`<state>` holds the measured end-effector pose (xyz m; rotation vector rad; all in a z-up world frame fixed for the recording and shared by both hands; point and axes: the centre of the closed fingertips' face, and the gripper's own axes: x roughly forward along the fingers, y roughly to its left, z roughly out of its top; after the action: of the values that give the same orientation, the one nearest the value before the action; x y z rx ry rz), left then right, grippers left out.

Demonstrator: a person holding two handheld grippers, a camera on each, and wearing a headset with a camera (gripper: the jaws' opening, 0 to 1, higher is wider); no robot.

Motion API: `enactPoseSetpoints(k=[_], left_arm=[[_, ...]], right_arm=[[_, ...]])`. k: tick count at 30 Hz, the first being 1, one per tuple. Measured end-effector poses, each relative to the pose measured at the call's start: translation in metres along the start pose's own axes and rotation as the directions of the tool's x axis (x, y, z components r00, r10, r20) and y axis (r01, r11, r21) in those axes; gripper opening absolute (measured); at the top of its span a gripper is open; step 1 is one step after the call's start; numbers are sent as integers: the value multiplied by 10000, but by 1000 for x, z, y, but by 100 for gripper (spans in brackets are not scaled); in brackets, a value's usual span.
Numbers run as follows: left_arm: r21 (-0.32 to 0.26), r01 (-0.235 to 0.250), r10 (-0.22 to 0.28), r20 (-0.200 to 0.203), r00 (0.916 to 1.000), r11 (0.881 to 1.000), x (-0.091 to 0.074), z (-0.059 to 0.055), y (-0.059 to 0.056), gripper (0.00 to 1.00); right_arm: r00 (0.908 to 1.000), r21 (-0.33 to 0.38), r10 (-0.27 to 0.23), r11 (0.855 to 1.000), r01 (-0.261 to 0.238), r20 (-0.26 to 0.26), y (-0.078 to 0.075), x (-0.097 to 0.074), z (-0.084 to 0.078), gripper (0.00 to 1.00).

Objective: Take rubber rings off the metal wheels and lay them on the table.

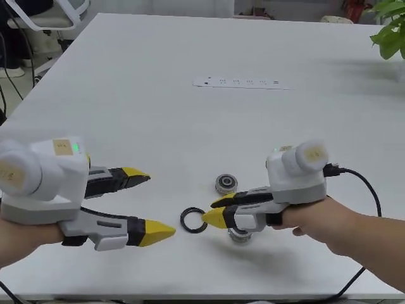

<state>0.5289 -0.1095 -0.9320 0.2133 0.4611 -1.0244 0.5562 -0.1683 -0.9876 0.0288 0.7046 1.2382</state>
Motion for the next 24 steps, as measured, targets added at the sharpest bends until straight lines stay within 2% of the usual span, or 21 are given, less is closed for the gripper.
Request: enactPoseSetpoints(k=[9,16,20,24], left_arm=[[-55,-100,101,204,9997,9999,-3,10,0,69],[-202,-154,162,403,9991,9997,-6,18,-2,73],[-229,-183,193,460,9988,9996,-8,19,-4,75],[-225,-285,296,494,9983,9993,-12,20,-4,78]], right_arm=[[9968,-177,-279,9994,293,748,-1,-25,17,40],[9880,-355,-474,9980,532,1468,4,-51,29,52],[9838,-460,-659,9962,745,1669,7,-63,29,58],[9835,-785,-862,9919,997,1592,10,-74,25,65]])
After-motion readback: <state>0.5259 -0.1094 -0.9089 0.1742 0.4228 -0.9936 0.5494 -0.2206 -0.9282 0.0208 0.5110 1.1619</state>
